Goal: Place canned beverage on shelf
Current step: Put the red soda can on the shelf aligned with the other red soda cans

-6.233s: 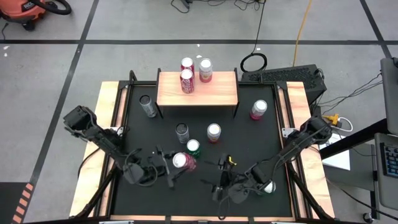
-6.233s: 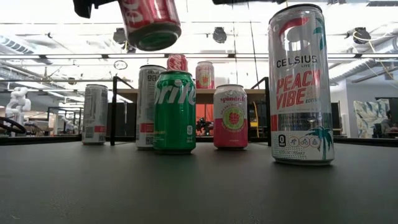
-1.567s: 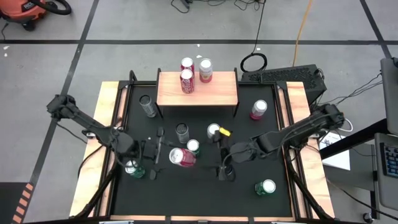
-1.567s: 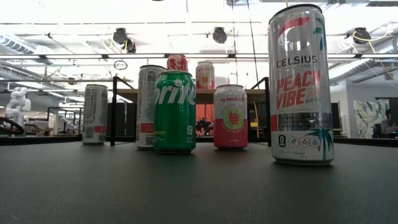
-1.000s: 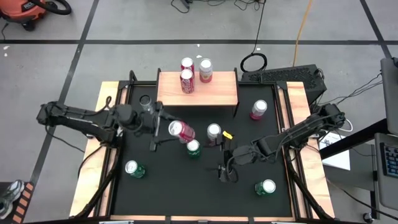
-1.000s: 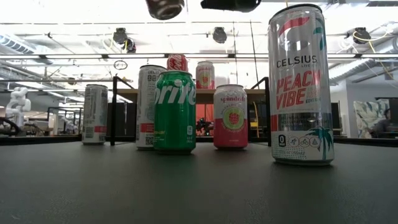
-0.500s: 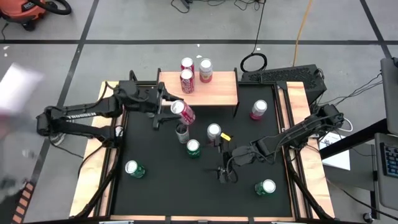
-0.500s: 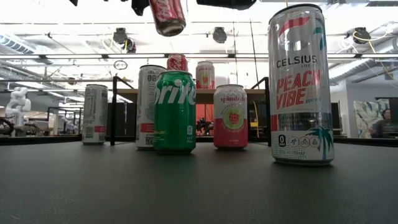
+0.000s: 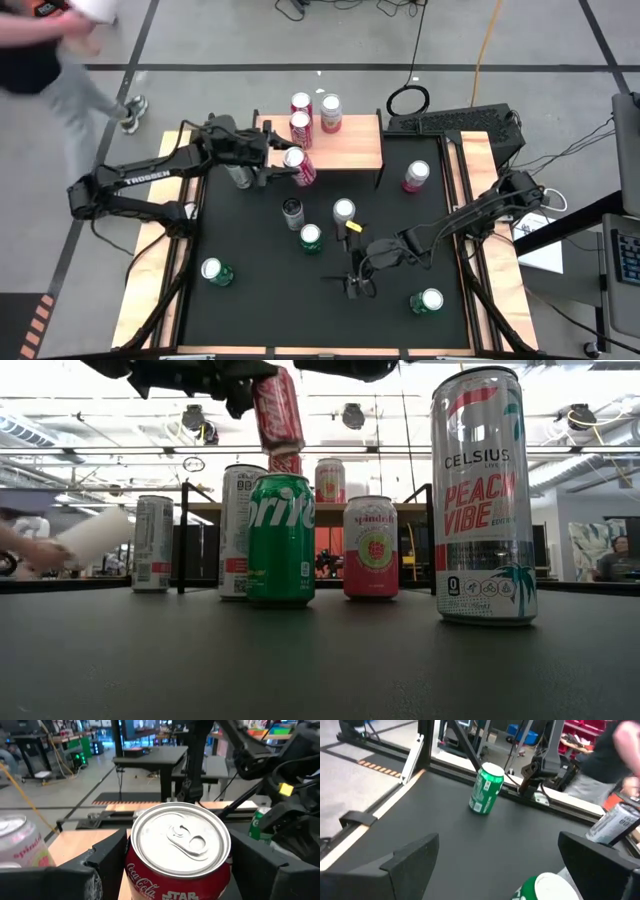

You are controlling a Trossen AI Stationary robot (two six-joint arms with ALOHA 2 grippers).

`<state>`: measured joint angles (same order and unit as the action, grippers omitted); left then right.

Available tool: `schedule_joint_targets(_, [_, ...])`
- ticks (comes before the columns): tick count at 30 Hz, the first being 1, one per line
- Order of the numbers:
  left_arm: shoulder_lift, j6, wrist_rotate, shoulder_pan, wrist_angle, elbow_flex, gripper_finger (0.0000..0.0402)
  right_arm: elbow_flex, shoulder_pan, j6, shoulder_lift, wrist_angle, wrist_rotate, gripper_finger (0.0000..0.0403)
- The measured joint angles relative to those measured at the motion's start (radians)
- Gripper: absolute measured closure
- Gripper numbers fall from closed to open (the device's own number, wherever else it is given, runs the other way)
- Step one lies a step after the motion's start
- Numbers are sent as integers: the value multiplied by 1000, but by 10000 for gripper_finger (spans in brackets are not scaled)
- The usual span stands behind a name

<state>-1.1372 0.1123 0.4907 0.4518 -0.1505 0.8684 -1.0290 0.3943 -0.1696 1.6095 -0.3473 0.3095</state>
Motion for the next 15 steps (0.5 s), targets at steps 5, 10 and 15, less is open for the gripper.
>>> schedule_joint_targets(5, [-29, 1, 7, 16, -1, 0, 120, 0, 0, 1, 30, -14, -1, 14])
schedule_joint_targets(10, [-34, 11, 7, 34, -8, 0, 120, 0, -1, -11, 55, -51, -8, 14])
schedule_joint_targets(15, [-34, 40, 13, 63, -6, 0, 120, 0, -7, -19, 74, -98, -56, 14])
